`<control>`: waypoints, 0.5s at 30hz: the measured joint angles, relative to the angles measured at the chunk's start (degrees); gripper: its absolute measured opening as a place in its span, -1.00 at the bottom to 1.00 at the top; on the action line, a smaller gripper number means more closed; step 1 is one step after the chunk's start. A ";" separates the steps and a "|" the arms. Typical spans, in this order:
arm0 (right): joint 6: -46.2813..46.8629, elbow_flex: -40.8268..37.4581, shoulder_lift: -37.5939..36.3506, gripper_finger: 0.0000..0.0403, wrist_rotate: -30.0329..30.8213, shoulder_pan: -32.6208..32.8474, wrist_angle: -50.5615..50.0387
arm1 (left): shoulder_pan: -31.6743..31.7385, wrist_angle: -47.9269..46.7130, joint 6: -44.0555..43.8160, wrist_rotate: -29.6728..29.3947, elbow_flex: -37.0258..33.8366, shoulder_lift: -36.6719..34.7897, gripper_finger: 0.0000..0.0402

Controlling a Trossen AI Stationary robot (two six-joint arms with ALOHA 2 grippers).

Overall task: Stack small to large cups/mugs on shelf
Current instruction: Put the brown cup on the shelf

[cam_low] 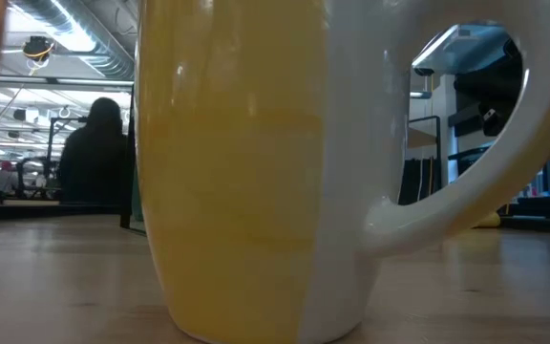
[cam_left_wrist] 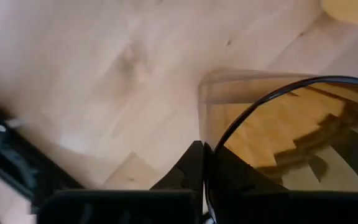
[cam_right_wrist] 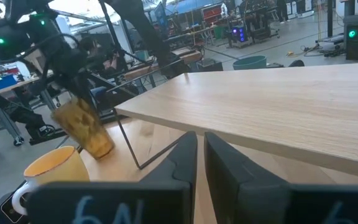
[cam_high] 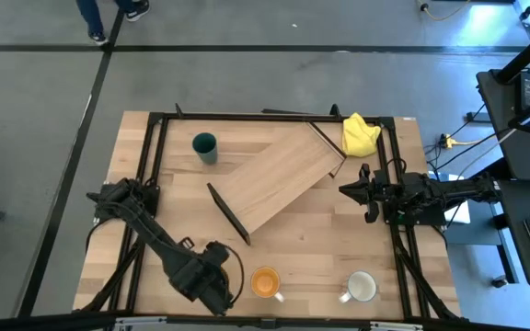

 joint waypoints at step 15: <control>0.00 0.00 0.00 -0.84 0.01 0.00 0.00 | 19.53 -0.66 20.55 -7.23 20.75 -12.68 -0.99</control>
